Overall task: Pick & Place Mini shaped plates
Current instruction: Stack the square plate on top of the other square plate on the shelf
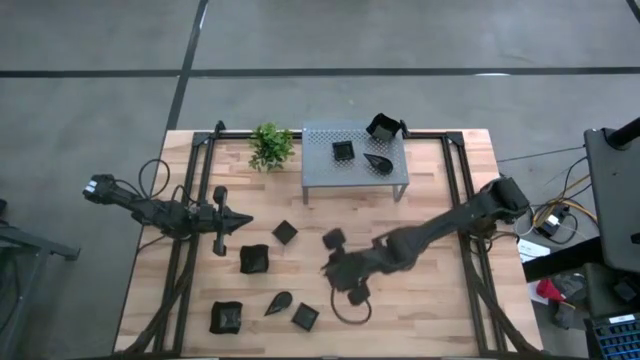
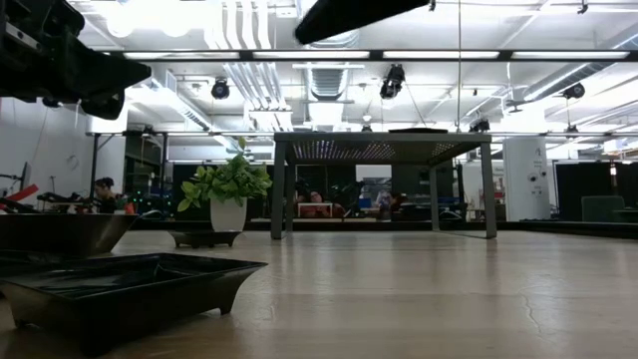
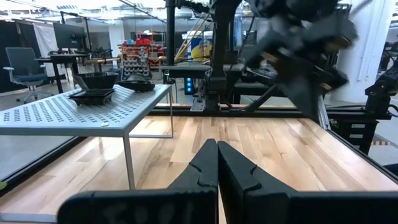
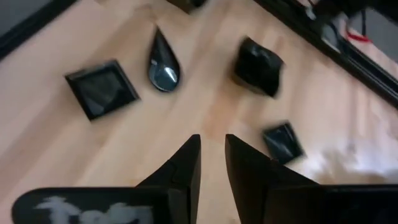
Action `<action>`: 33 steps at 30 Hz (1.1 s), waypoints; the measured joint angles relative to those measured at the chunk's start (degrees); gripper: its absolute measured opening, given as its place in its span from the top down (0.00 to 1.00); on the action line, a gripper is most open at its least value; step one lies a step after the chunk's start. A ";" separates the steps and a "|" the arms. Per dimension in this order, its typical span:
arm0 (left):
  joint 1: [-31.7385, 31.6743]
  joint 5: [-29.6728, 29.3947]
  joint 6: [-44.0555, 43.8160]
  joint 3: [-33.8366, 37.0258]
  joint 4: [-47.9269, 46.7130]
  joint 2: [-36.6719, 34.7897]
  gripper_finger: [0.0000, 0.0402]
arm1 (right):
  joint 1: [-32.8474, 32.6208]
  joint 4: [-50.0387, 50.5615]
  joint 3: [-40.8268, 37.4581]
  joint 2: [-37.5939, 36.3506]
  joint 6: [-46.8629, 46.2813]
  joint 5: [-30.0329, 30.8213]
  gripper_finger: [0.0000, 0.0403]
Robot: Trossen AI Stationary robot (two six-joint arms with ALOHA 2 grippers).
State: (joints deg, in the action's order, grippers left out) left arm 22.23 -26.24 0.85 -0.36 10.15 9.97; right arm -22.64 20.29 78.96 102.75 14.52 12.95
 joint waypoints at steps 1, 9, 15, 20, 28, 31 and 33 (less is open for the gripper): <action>0.01 0.00 0.00 0.00 0.06 0.01 1.00 | -0.63 -1.48 0.00 1.08 0.20 -0.01 0.82; 0.00 0.00 0.01 0.00 0.07 0.01 1.00 | -4.44 -13.37 -0.02 10.12 0.90 -0.18 0.78; -0.01 0.00 -0.01 0.02 0.04 0.03 1.00 | -6.90 -17.86 -0.02 14.95 3.19 -1.46 0.77; 0.00 0.01 0.00 0.00 0.07 0.03 1.00 | -8.70 -18.64 0.30 17.54 5.34 -1.48 0.77; 0.00 0.00 0.01 0.00 0.09 0.03 1.00 | -9.90 -19.07 3.45 21.37 7.38 -1.72 0.77; 0.01 0.02 0.01 0.00 0.08 0.03 1.00 | -9.83 -19.19 4.37 22.42 8.63 -2.71 0.77; -0.01 0.00 0.01 0.00 0.02 0.01 1.00 | -9.83 -19.12 4.53 22.84 8.79 -2.76 0.77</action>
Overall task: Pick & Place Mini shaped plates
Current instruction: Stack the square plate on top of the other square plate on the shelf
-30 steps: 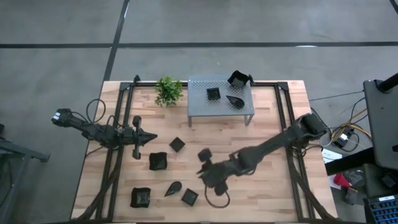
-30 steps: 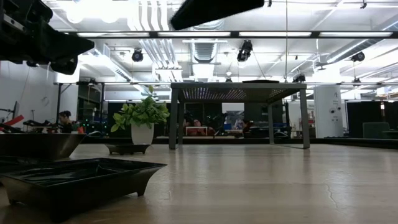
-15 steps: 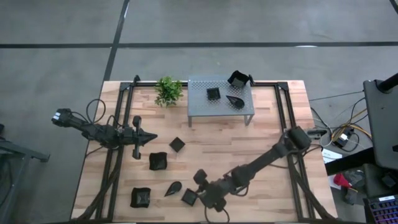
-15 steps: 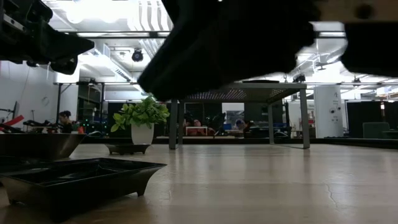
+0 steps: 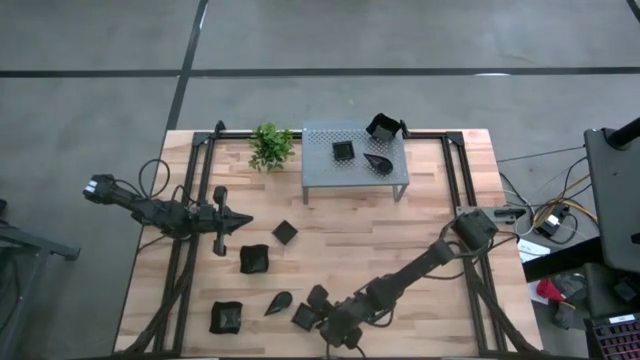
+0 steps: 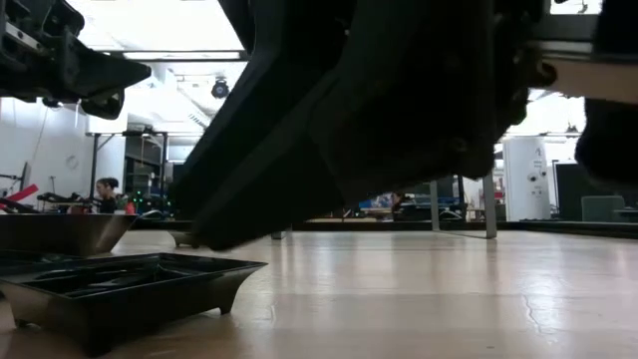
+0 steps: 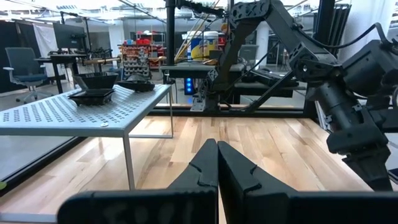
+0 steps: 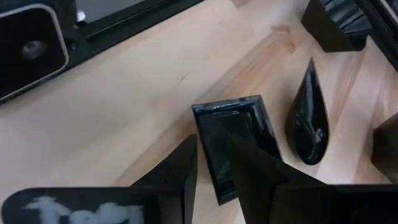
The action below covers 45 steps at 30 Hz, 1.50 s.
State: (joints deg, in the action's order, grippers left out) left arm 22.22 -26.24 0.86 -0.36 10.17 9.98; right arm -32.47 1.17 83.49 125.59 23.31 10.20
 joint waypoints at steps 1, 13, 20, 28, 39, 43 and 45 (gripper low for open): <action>0.00 0.00 0.00 0.00 0.00 0.00 1.00 | 0.00 0.07 0.06 0.17 -0.04 -0.02 0.77; 0.02 0.00 -0.02 0.00 0.04 0.00 1.00 | 0.11 -1.93 0.42 2.81 -1.66 -0.20 0.77; 0.01 0.00 -0.01 0.00 0.07 0.00 1.00 | 0.62 -1.55 0.50 2.65 -0.93 0.25 0.80; 0.00 0.00 -0.02 0.00 0.04 0.00 1.00 | 1.17 -1.38 0.50 2.74 -2.13 0.16 0.87; 0.01 0.00 -0.01 0.00 0.02 0.00 1.00 | 1.55 1.03 0.52 2.18 -6.91 1.09 0.98; 0.01 0.00 -0.01 0.00 0.02 0.00 1.00 | 1.51 1.93 0.43 1.02 -7.82 3.03 0.98; 0.02 0.00 -0.01 0.00 0.02 0.00 1.00 | 1.66 1.93 0.44 0.29 -8.35 3.43 0.98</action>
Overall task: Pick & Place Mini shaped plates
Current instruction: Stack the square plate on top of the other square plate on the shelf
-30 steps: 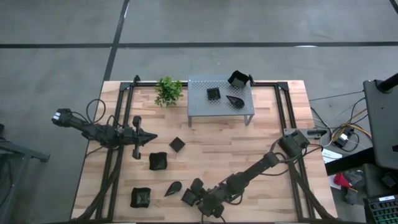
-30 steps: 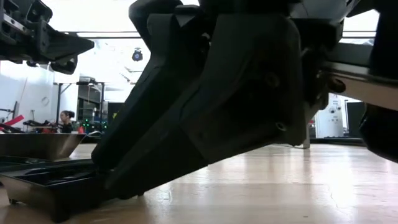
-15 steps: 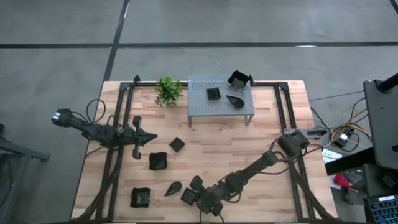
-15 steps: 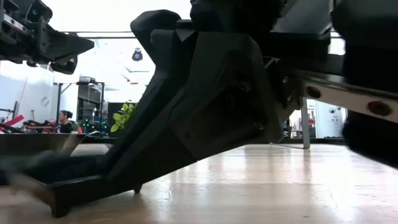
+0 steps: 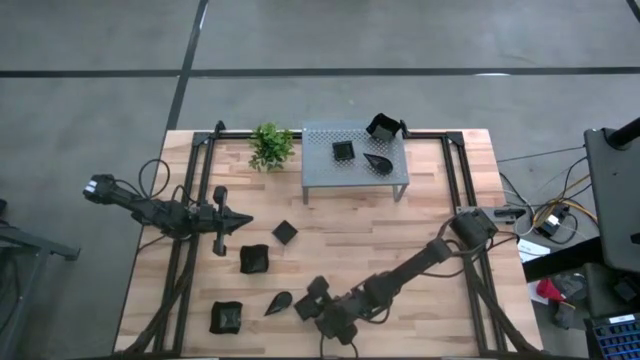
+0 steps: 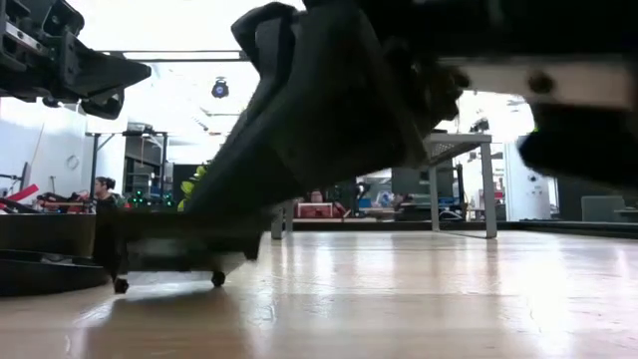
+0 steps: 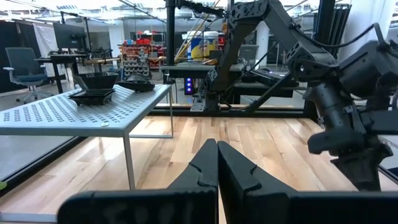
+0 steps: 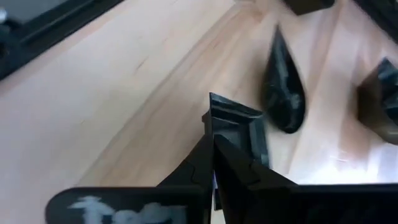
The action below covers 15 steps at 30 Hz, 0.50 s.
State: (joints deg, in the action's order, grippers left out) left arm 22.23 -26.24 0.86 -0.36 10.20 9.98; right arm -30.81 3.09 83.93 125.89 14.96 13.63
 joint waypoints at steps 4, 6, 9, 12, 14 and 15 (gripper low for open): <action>-0.02 0.00 0.01 0.00 0.00 0.00 1.00 | 0.16 0.07 0.01 -0.31 -0.46 0.24 0.98; 0.00 0.00 0.00 0.00 -0.02 0.00 1.00 | 0.16 0.10 -0.03 -0.29 -1.04 0.08 0.98; -0.02 0.00 0.00 0.00 -0.02 0.00 1.00 | 0.10 0.19 -0.03 -0.29 -2.35 0.09 0.98; 0.01 0.00 -0.01 0.00 -0.02 0.00 1.00 | 0.05 0.85 -0.03 -0.29 -3.00 2.12 0.98; -0.02 0.00 -0.02 0.00 -0.02 0.00 1.00 | 0.07 1.66 -0.03 -0.29 -2.87 5.75 0.98; -0.02 0.00 -0.01 0.00 -0.02 0.00 1.00 | 0.09 2.10 -0.03 -0.29 -2.71 6.70 0.98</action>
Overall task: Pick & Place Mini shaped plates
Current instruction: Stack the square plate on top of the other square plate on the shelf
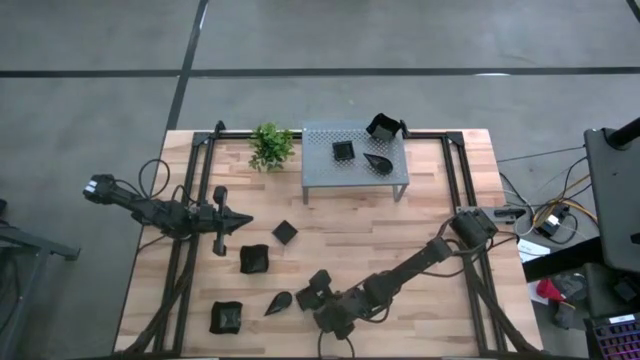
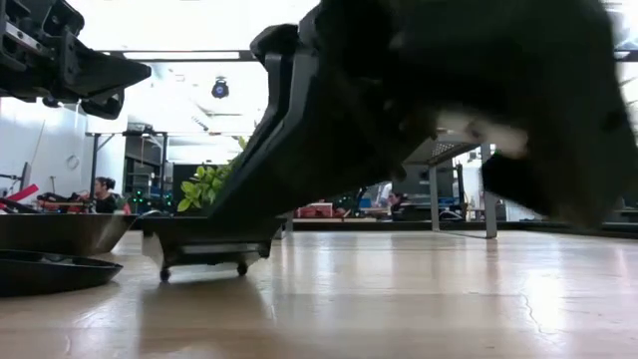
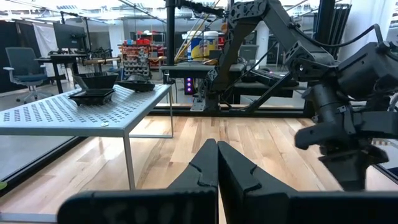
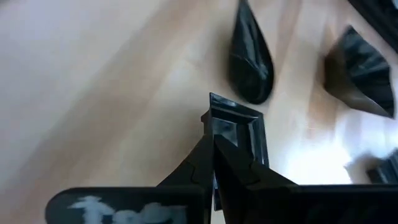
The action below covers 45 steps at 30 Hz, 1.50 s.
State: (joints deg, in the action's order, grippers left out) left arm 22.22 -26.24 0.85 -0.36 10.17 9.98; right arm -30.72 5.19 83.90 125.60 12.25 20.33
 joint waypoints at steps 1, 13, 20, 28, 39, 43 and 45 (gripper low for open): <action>0.01 0.00 -0.01 0.00 0.00 0.00 1.00 | 0.05 0.21 -0.02 0.00 0.01 0.71 0.98; 0.00 0.00 0.02 0.00 0.00 -0.01 1.00 | -0.81 1.31 1.88 0.02 1.67 7.92 0.98; 0.00 0.00 0.01 0.00 0.00 0.00 1.00 | -1.57 5.08 4.19 0.02 2.79 11.11 0.98; 0.01 0.00 -0.01 0.00 0.01 0.00 1.00 | -1.53 8.91 4.70 -2.00 3.55 15.62 0.98; 0.02 0.00 0.00 0.00 0.09 0.02 1.00 | -0.83 16.17 4.04 -11.49 6.14 21.40 0.98; 0.02 0.02 0.01 0.00 0.01 0.02 1.00 | 0.65 19.36 3.47 -15.63 7.42 22.17 0.98; 0.00 0.00 0.02 0.00 0.02 0.02 1.00 | 1.75 20.78 2.84 -17.82 8.26 22.23 0.98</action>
State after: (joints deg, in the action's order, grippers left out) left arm 22.22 -26.24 0.86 -0.36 10.20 10.00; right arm -28.97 25.97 86.74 107.78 20.52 42.56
